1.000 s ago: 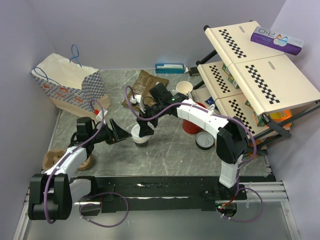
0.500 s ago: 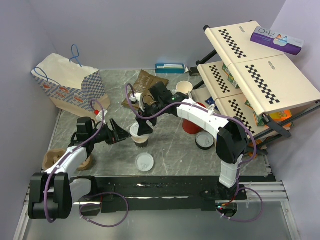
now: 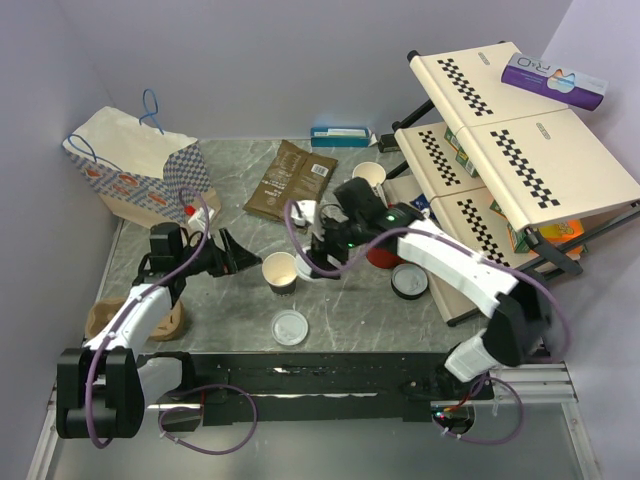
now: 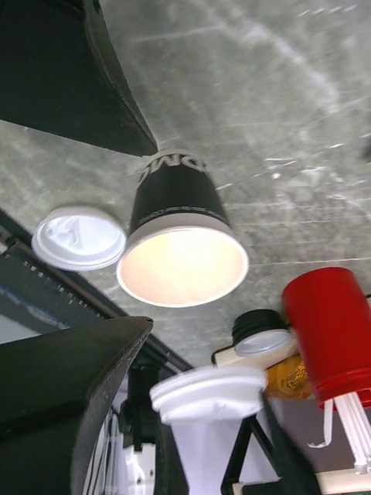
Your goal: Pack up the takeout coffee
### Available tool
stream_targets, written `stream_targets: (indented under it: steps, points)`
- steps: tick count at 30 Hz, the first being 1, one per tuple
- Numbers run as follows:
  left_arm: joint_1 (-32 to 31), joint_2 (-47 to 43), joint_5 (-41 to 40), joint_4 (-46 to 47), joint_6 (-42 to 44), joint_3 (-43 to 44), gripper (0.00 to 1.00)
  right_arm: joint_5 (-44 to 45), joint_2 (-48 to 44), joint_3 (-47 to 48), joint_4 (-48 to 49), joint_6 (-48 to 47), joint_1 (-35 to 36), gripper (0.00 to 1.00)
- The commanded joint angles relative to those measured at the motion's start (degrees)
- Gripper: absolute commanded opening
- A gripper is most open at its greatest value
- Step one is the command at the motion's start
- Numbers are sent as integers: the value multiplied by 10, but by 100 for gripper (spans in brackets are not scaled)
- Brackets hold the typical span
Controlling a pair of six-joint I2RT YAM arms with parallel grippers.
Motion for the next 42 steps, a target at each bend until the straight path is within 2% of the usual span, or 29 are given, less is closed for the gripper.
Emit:
stream_targets:
  steps: [1,4,8,16,21,28,42]
  points:
    - [2,-3,-16,2,56,37,91,47,-98,-74,-22,-38,-23,82]
    - [2,-6,-22,-6,72,47,91,50,-135,-107,-27,-44,-37,82]
    - [2,-12,-31,-28,88,63,92,37,-125,-93,-8,-45,-36,82]
    - [1,-36,-89,-94,110,104,94,-23,21,38,32,-52,1,82]
    - [25,-49,-139,-120,75,104,97,-46,97,92,36,-65,31,82]
    - [72,-26,-128,-136,43,101,99,-38,158,140,20,-77,57,82]
    - [75,-35,-87,-115,28,71,98,-8,188,144,38,-66,68,82]
